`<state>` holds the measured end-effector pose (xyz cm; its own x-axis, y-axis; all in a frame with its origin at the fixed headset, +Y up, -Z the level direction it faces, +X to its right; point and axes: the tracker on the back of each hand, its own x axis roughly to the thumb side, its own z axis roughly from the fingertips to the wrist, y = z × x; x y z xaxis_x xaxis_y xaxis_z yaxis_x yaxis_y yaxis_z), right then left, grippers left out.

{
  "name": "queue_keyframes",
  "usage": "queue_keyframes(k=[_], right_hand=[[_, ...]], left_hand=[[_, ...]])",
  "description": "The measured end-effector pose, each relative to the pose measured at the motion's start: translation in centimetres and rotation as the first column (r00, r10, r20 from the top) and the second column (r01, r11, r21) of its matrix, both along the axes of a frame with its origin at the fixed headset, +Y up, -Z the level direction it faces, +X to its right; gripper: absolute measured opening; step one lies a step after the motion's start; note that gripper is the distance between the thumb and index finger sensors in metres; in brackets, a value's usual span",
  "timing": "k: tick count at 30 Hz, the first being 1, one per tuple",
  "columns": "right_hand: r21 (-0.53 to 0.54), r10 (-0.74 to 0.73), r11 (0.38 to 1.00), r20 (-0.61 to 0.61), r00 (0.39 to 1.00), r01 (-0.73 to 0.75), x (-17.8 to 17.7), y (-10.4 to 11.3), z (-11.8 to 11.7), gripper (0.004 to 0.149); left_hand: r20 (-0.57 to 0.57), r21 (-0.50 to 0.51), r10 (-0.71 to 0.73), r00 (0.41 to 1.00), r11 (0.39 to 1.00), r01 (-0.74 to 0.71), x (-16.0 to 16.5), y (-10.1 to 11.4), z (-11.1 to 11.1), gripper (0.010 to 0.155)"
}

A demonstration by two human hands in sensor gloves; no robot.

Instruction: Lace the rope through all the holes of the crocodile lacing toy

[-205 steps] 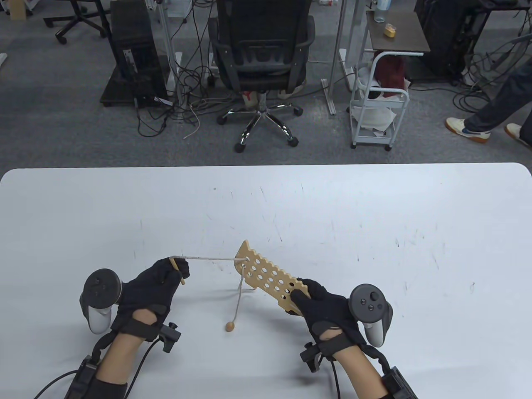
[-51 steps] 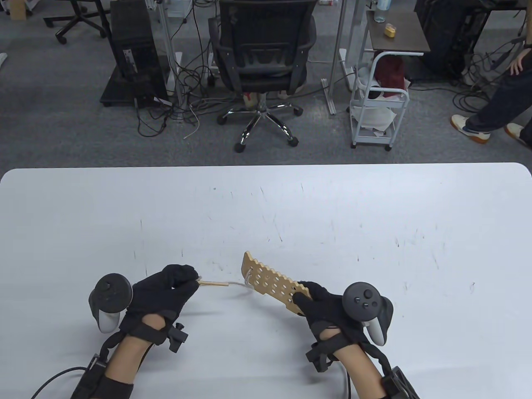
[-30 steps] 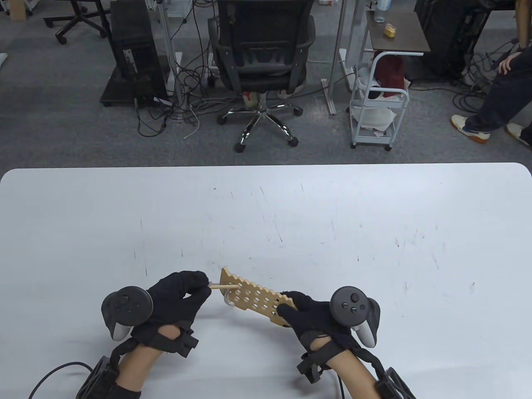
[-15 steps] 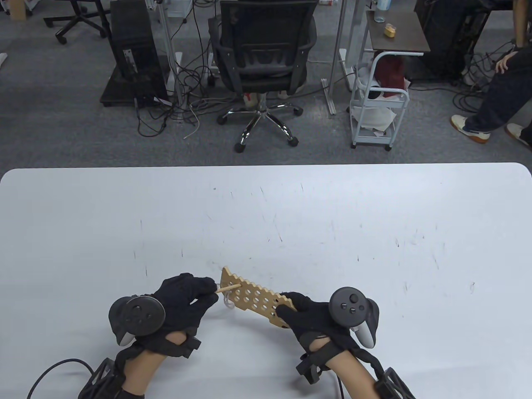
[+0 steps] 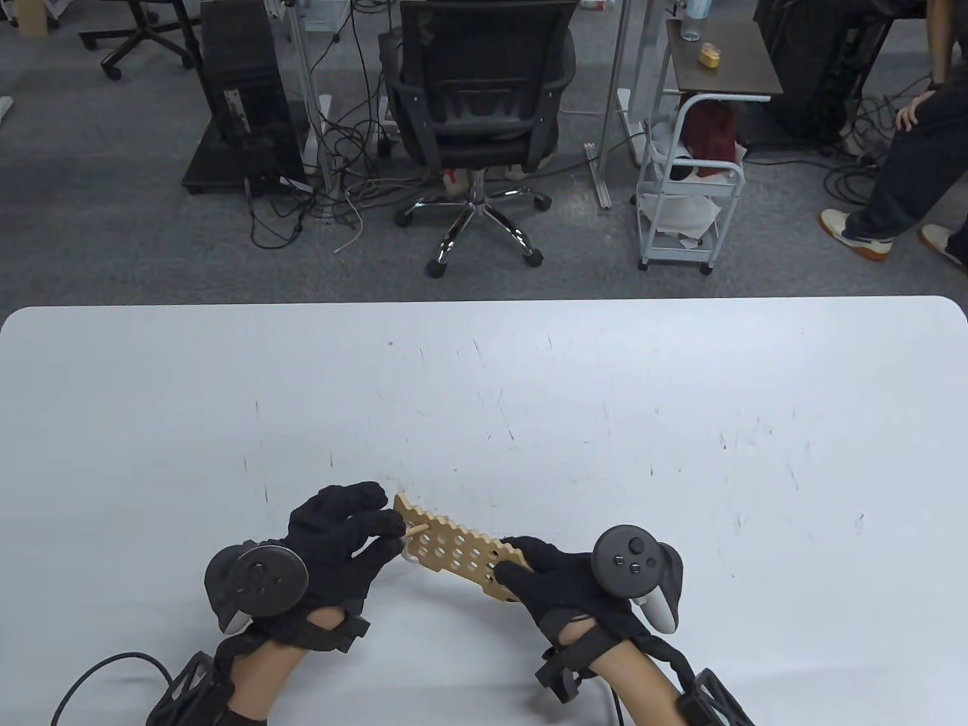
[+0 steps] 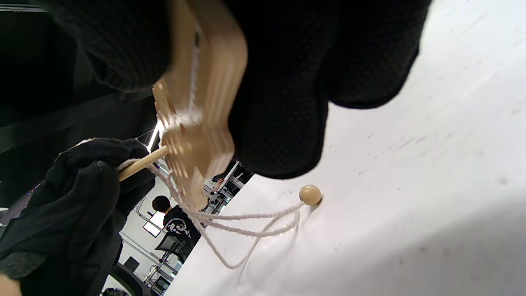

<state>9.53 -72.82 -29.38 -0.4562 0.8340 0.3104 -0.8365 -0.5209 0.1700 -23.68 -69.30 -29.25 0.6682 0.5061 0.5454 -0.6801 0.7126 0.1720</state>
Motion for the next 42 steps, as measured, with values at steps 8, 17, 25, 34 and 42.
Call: queue_keyframes(k=[8, 17, 25, 34, 42], right_hand=[[0.018, -0.003, 1.000, -0.020, 1.000, 0.003, -0.3, 0.1, 0.2, 0.047], [0.035, -0.009, 0.999, -0.075, 0.997, 0.012, -1.1, 0.1, 0.5, 0.047], [0.040, -0.022, 0.999, -0.113, 0.993, 0.027, -1.5, 0.1, 0.6, 0.046], [0.028, -0.034, 0.999, -0.071, 0.997, 0.036, -1.0, 0.1, 0.5, 0.046], [0.008, -0.064, 0.998, -0.050, 0.997, 0.065, -0.6, 0.0, 0.3, 0.046]], left_hand=[[0.016, -0.024, 0.004, 1.000, 1.000, -0.004, 0.2, -0.1, -0.1, 0.049], [0.048, -0.029, -0.031, 0.998, 0.999, 0.033, 0.9, -0.4, -0.1, 0.056], [0.058, -0.016, -0.066, 0.996, 0.998, 0.067, 1.1, -0.4, 0.0, 0.055], [0.033, -0.006, -0.039, 0.999, 0.999, 0.039, 0.6, 0.0, 0.0, 0.056], [-0.074, 0.005, 0.043, 0.996, 0.999, -0.043, -1.8, 0.8, -0.4, 0.056]])
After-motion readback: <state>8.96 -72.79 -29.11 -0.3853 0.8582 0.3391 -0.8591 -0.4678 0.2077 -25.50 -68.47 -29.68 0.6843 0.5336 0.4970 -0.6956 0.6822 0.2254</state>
